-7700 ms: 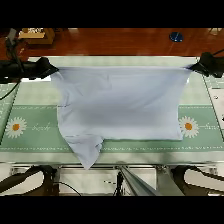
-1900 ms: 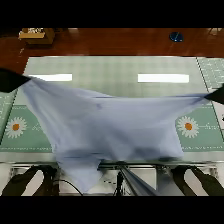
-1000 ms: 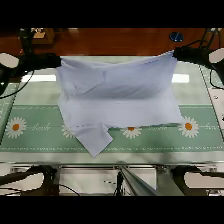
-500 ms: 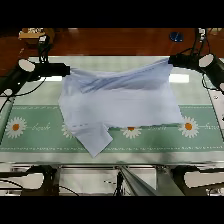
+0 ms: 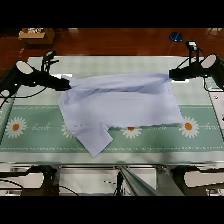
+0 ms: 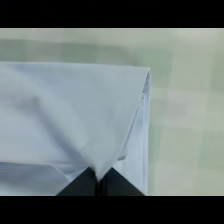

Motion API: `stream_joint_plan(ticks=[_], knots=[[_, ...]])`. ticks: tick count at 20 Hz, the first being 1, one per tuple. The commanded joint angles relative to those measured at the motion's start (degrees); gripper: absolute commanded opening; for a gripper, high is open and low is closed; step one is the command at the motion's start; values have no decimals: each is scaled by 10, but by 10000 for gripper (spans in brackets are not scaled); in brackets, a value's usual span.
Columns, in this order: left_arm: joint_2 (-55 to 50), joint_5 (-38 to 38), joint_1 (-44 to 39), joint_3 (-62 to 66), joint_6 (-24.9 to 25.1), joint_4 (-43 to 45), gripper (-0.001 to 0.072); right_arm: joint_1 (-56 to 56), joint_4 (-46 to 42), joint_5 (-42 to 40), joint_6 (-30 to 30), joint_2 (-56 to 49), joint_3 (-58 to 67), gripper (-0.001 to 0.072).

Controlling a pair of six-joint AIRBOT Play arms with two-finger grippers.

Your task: Fold the shirts.

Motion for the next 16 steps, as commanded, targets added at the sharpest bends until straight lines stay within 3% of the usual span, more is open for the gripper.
stream_joint_plan(ticks=[1, 9, 10, 11, 12, 14, 16], knots=[[-23, -30, 1, -4, -37, 39, 16, -4, -23, 29, 14, -9, 0, 21], [-28, -29, 5, 0, -37, 36, 17, -5, -27, 2, 24, -21, 0, 34], [-28, -35, 5, 0, -37, 34, 20, -5, -27, 2, 24, -21, 0, 144], [-28, -47, 5, 2, -37, 34, 86, -5, -27, 4, 24, -21, 0, 289], [-27, -70, 7, 7, -37, 35, 250, -5, -33, 12, 21, -18, 0, 380], [-23, -140, 23, 33, -38, 35, 621, -5, -106, 47, 19, -2, 4, 405], [-8, -219, 52, 55, -54, 34, 623, -5, -233, 113, 19, 27, 9, 405]])
